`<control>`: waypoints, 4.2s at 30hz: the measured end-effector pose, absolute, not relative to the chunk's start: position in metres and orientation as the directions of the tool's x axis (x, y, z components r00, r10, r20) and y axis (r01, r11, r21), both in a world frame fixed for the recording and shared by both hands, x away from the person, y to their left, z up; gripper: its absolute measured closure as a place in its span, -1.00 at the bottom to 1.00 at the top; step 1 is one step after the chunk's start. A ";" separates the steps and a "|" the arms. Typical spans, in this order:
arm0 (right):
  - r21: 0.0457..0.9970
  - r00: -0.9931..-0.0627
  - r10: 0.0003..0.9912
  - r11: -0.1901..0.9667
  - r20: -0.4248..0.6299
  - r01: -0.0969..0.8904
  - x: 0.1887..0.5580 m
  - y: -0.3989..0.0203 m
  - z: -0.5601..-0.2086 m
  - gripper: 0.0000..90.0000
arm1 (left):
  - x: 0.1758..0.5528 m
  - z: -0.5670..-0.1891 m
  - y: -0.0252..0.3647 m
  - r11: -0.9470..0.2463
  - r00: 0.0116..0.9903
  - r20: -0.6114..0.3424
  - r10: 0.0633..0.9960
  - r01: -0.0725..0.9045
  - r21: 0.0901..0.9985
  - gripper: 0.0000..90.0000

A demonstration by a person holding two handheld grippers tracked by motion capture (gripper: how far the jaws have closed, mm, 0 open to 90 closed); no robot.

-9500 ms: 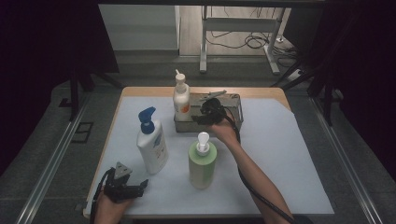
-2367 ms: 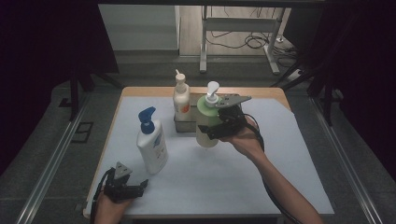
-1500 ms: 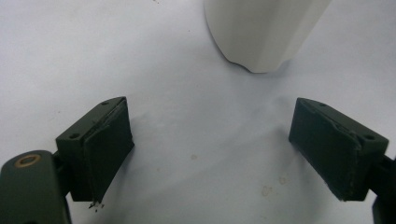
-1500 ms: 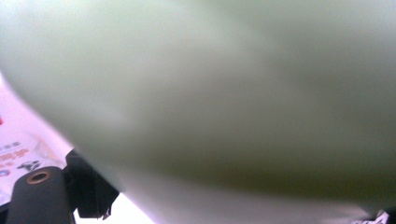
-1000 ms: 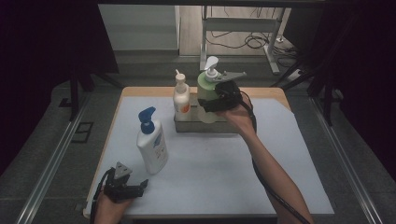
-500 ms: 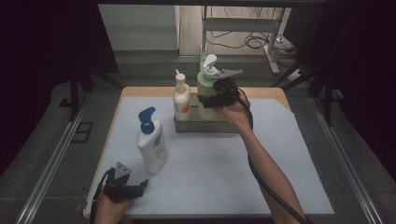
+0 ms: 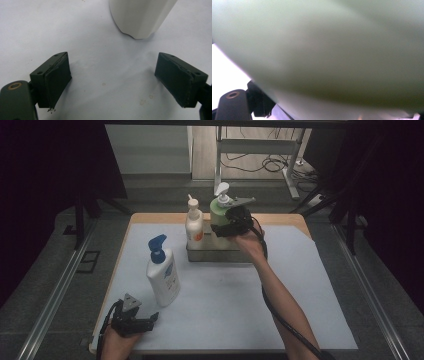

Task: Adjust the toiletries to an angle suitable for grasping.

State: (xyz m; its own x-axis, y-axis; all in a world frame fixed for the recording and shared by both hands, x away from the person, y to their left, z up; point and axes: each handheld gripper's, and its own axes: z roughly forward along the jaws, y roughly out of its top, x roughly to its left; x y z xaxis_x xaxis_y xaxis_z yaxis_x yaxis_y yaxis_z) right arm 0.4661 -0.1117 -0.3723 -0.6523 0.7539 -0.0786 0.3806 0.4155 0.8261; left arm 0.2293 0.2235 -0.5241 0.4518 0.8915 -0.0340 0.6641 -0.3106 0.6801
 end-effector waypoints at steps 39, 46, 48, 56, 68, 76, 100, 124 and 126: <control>0.758 -0.685 0.728 0.457 -0.019 0.465 0.477 -0.111 -0.413 -0.71 | 0.229 -0.524 0.223 -0.311 0.451 -0.033 0.892 0.664 0.680 -0.72; 0.747 -0.683 0.730 0.464 -0.018 0.476 0.478 -0.111 -0.419 -0.71 | 0.229 -0.524 0.224 -0.311 0.452 -0.034 0.891 0.665 0.680 -0.72; 0.741 -0.683 0.730 0.467 -0.016 0.482 0.478 -0.111 -0.422 -0.71 | 0.229 -0.524 0.224 -0.311 0.452 -0.034 0.892 0.665 0.680 -0.72; 0.744 -0.682 0.731 0.461 -0.010 0.483 0.479 -0.111 -0.425 -0.72 | 0.229 -0.524 0.223 -0.311 0.452 -0.034 0.892 0.664 0.680 -0.72; 0.768 -0.701 0.714 0.443 0.010 0.462 0.482 -0.117 -0.429 -0.75 | 0.229 -0.524 0.223 -0.310 0.452 -0.034 0.892 0.664 0.680 -0.72; 0.788 -0.712 0.702 0.430 0.014 0.440 0.473 -0.125 -0.423 -0.86 | 0.229 -0.524 0.223 -0.310 0.452 -0.034 0.892 0.664 0.680 -0.72; 0.788 -0.728 0.682 0.408 0.073 0.461 0.443 -0.161 -0.416 -0.43 | 0.229 -0.524 0.223 -0.310 0.451 -0.034 0.892 0.664 0.681 -0.72; 0.765 -0.617 0.786 0.385 0.021 0.517 0.454 -0.184 -0.419 0.91 | 0.229 -0.524 0.223 -0.310 0.451 -0.034 0.892 0.664 0.680 -0.72; 0.763 -0.609 0.793 0.378 0.026 0.524 0.457 -0.183 -0.422 0.96 | 0.229 -0.524 0.223 -0.310 0.451 -0.034 0.892 0.664 0.680 -0.72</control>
State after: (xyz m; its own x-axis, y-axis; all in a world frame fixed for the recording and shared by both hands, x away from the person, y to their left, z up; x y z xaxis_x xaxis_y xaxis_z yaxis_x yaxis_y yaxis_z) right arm 0.4569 -0.1834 -0.4217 -0.6088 0.7929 0.0258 0.5245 0.3778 0.7630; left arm 0.2292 0.2233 -0.5242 0.4512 0.8918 -0.0338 0.6639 -0.3101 0.6805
